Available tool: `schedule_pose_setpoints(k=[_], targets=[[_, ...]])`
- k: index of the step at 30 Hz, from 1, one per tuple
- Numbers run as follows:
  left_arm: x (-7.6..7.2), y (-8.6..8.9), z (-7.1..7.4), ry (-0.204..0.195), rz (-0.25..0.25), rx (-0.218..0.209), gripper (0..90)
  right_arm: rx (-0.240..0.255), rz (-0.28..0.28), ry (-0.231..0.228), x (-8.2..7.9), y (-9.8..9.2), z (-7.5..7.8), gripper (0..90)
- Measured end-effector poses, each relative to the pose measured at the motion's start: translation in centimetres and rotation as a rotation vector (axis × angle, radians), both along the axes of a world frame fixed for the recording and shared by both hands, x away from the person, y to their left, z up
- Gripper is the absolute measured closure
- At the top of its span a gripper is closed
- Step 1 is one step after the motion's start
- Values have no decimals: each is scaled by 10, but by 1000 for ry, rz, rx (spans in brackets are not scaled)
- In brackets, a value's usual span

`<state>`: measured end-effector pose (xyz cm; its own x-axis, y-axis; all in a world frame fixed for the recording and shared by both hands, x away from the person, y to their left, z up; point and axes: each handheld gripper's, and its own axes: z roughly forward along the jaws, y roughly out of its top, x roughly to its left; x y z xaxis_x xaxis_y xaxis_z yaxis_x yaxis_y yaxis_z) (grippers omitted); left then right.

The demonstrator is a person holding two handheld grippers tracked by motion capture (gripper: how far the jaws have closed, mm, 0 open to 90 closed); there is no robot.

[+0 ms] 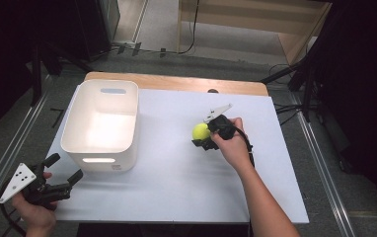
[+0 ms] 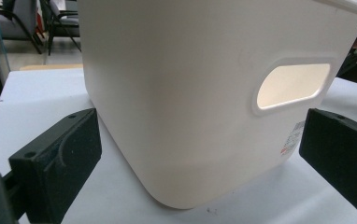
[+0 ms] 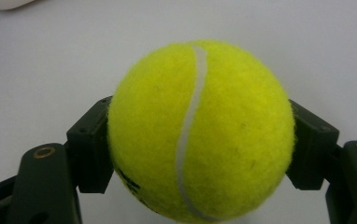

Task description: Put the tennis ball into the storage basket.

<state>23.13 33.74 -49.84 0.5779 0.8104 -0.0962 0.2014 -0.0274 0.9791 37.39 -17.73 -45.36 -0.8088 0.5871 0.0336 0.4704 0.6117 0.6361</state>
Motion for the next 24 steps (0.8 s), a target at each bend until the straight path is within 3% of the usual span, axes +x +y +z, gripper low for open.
schedule_pose_setpoints(k=[24], targets=[[0,0,0,-1,0,-3,0,5,38,-22,5,18,12,235]])
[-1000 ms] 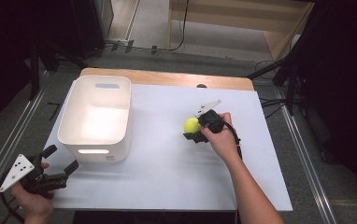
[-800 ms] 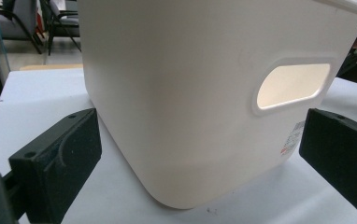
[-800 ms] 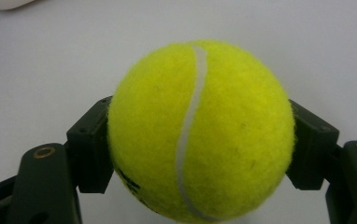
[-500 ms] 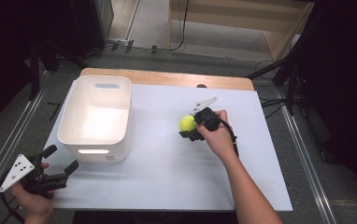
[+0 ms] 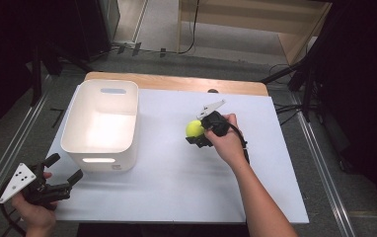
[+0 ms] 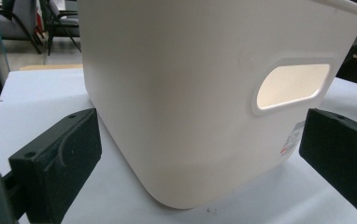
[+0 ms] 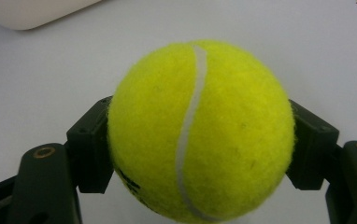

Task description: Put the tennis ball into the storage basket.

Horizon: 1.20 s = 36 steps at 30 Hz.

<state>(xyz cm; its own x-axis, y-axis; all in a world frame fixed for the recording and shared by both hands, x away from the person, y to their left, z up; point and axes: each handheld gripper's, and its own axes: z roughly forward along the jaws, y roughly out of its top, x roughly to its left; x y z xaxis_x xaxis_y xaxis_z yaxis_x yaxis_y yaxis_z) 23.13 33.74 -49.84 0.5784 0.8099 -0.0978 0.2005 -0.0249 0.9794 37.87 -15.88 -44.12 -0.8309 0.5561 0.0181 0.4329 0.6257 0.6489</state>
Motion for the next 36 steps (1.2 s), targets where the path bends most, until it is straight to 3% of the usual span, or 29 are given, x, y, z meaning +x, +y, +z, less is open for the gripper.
schedule_pose_setpoints(k=[36], targets=[[0,0,0,0,-1,-4,0,-2,65,-31,11,32,29,235]])
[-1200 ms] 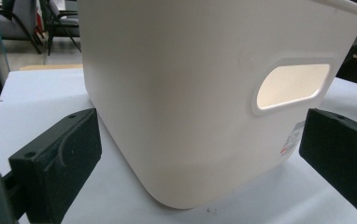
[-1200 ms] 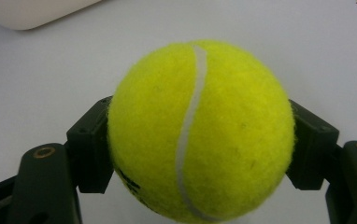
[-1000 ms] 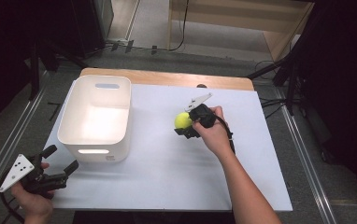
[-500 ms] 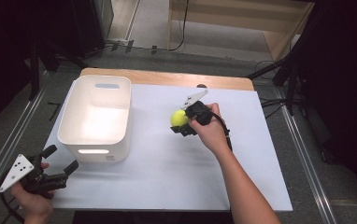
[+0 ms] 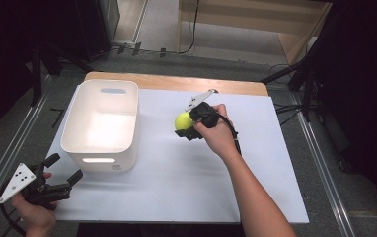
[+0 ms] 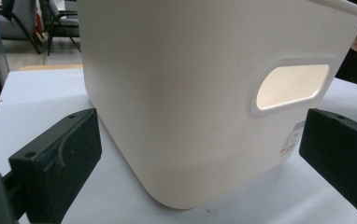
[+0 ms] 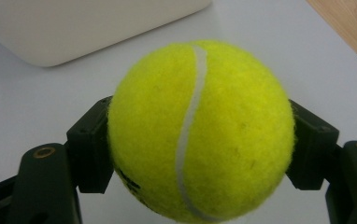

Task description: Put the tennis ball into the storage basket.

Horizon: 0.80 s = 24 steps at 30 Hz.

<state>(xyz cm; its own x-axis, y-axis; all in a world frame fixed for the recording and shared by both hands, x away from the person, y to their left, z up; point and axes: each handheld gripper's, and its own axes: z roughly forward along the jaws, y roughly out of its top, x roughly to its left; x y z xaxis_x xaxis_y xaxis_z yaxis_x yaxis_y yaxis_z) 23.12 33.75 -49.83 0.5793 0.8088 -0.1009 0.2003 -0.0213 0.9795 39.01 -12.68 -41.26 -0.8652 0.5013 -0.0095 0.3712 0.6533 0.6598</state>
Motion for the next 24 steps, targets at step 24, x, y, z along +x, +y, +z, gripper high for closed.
schedule_pose_setpoints(k=[24], targets=[[0,0,0,2,-3,-1,0,-14,59,-4,7,26,19,235]])
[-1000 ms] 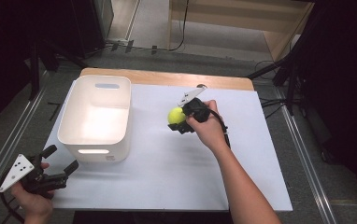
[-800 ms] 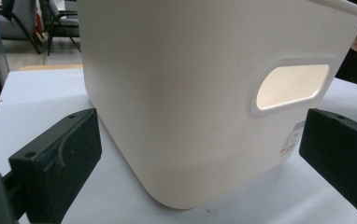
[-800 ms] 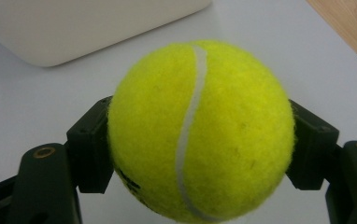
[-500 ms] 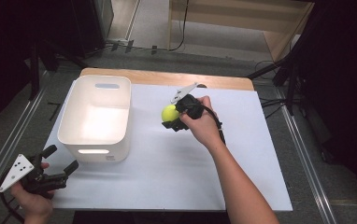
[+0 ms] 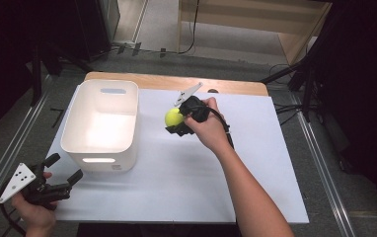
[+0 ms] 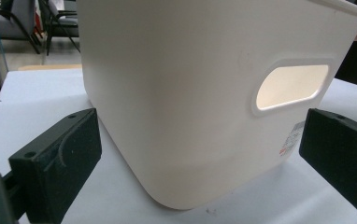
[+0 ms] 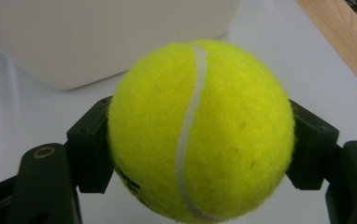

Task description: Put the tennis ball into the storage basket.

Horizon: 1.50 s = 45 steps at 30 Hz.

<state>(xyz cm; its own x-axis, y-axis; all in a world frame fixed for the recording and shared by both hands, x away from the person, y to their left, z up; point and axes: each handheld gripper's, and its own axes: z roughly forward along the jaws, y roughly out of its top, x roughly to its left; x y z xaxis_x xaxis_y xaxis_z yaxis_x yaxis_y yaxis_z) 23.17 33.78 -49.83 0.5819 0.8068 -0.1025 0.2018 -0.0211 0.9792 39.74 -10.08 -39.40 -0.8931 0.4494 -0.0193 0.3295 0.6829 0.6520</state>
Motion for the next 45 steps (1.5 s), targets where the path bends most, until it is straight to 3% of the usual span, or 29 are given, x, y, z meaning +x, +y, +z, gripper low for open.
schedule_pose_setpoints(k=[45], targets=[[1,-1,0,2,-5,6,0,4,97,-22,6,55,30,236]])
